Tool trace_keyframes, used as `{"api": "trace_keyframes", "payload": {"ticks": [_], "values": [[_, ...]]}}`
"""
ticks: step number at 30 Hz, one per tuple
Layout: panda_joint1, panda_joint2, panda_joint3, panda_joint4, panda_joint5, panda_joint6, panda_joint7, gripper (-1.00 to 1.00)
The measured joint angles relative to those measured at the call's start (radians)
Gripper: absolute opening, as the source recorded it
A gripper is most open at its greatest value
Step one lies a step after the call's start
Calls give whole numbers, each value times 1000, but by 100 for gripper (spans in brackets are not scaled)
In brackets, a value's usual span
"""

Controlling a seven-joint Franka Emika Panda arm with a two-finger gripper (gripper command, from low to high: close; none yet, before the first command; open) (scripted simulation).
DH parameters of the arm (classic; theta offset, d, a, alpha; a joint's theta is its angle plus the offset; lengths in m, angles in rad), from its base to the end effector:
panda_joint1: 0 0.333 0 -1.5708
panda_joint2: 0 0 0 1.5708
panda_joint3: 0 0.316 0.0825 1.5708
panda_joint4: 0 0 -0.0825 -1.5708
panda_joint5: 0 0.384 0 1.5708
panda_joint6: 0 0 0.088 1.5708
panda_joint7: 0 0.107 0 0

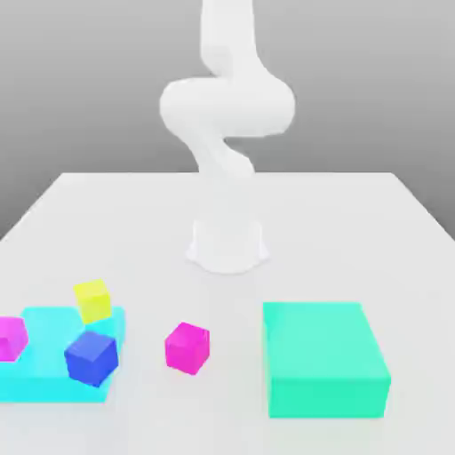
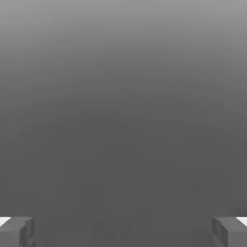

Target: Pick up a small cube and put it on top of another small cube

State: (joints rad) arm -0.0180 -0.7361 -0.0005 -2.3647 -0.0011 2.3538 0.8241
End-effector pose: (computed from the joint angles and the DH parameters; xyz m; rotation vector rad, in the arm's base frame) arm 0.3739 -0.0070 0.6610 -2.4671 1.1049 -0.9438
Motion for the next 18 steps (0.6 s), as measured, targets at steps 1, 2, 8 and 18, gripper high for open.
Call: {"api": "trace_keyframes", "payload": {"ticks": [1,2,8,18], "values": [[-9,32,0,-31,-1,26,12,0],[-17,63,-1,-61,-1,52,23,0],[-68,249,-3,-241,-4,204,93,0],[-145,655,-25,-557,-5,524,220,0]]}}
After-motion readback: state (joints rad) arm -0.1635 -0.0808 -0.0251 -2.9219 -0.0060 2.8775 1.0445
